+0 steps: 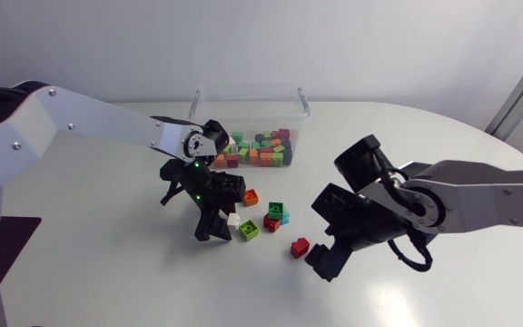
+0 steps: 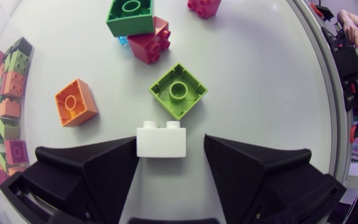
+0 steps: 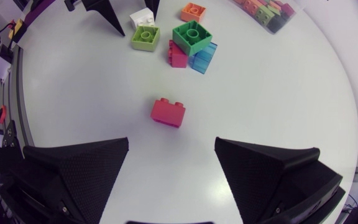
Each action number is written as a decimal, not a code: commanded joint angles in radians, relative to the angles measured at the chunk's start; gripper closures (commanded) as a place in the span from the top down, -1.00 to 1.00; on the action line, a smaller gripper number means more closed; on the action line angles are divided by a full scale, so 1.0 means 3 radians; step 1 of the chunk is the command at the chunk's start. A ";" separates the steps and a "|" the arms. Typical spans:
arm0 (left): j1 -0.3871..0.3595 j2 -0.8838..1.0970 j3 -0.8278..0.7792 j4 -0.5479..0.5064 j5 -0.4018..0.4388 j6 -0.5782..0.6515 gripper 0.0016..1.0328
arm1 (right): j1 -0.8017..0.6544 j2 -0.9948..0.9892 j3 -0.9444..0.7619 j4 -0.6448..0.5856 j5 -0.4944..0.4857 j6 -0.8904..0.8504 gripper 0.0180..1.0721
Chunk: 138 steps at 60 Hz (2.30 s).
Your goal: Place the duplo bricks in the container
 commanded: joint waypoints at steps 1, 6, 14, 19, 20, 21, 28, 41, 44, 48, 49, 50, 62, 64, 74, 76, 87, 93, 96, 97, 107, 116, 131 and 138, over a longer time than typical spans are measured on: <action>-0.0032 0.0124 0.0128 -0.0081 0.0046 0.0104 0.12 | 0.0068 0.0109 0.0108 0.0041 0.0026 0.0113 0.90; -0.0027 0.0211 0.0220 -0.0173 0.0046 0.0073 0.00 | 0.0124 0.0227 0.0180 0.0041 0.0098 0.0174 0.90; -0.0027 0.0232 0.0297 -0.0245 0.0046 -0.0014 -0.07 | 0.0206 0.0391 0.0267 0.0030 0.0215 0.0282 0.90; -0.0032 0.0262 0.0410 -0.0439 0.0046 -0.0100 -0.16 | 0.0231 0.0503 0.0333 0.0010 0.0261 0.0343 0.84; -0.0032 0.0267 0.0415 -0.0460 0.0041 -0.0100 -0.17 | 0.0236 0.0518 0.0343 0.0010 0.0266 0.0353 0.84; -0.0032 0.0267 0.0420 -0.0470 0.0046 -0.0100 -0.17 | 0.0236 0.0518 0.0349 0.0010 0.0272 0.0353 0.84; 0.0004 0.0191 0.0445 -0.0628 0.0036 -0.0172 -0.26 | 0.0282 0.0687 0.0441 -0.0016 0.0328 0.0420 0.79; 0.0091 -0.0075 0.0312 -0.0782 0.0041 -0.0290 -0.33 | 0.0303 0.0927 0.0594 -0.0118 0.0338 0.0476 0.67; 0.0101 -0.0167 0.0261 -0.0772 0.0041 -0.0325 -0.33 | 0.0308 0.0963 0.0625 -0.0133 0.0348 0.0502 0.62; 0.0122 -0.0316 0.0215 -0.0761 0.0041 -0.0377 -0.33 | 0.0323 0.1025 0.0660 -0.0159 0.0384 0.0512 0.61; 0.0127 -0.0367 0.0200 -0.0756 0.0041 -0.0397 -0.33 | 0.0323 0.1040 0.0671 -0.0169 0.0389 0.0512 0.60; 0.0127 -0.0382 0.0195 -0.0751 0.0041 -0.0407 -0.33 | 0.0323 0.1050 0.0676 -0.0174 0.0394 0.0512 0.60; 0.0183 -0.0812 0.0159 -0.0659 0.0046 -0.0694 -0.33 | 0.0344 0.1142 0.0737 -0.0215 0.0486 0.0527 0.20; 0.0188 -0.0888 0.0159 -0.0659 0.0046 -0.0729 -0.33 | 0.0354 0.1152 0.0742 -0.0225 0.0491 0.0527 0.08; 0.0224 -0.1134 0.0220 -0.0536 0.0046 -0.1011 -0.33 | 0.0369 0.1163 0.0752 -0.0225 0.0527 0.0527 -0.26; 0.0229 -0.1154 0.0246 -0.0526 0.0046 -0.1052 -0.33 | 0.0364 0.1163 0.0747 -0.0215 0.0522 0.0522 -0.33; 0.0301 -0.1169 0.0389 -0.0163 0.0046 -0.1440 -0.33 | 0.0354 0.1055 0.0732 -0.0281 0.0532 0.0512 -0.37; 0.0316 -0.1083 0.0527 0.0021 0.0041 -0.1670 -0.32 | 0.0277 0.0866 0.0758 -0.0373 0.0532 0.0497 -0.37; 0.0321 -0.1031 0.0604 0.0118 0.0041 -0.1783 -0.32 | 0.0221 0.0779 0.0788 -0.0414 0.0532 0.0481 -0.37; 0.0321 -0.1011 0.0629 0.0149 0.0041 -0.1803 -0.32 | 0.0216 0.0769 0.0793 -0.0420 0.0532 0.0476 -0.37; 0.0352 -0.0725 0.1079 0.0277 -0.0010 -0.2146 -0.32 | 0.0098 0.0539 0.0931 -0.0583 0.0527 0.0420 -0.37; 0.0372 -0.0484 0.1356 0.0394 -0.0117 -0.2361 -0.31 | 0.0052 0.0385 0.1023 -0.0629 0.0512 0.0399 -0.37; 0.0531 -0.0085 0.1805 0.0691 -0.0240 -0.2821 -0.29 | -0.0004 0.0232 0.1208 -0.0629 0.0491 0.0405 -0.37; 0.0572 0.0124 0.2066 0.0691 -0.0240 -0.2964 -0.29 | -0.0035 0.0191 0.1289 -0.0629 0.0486 0.0405 -0.37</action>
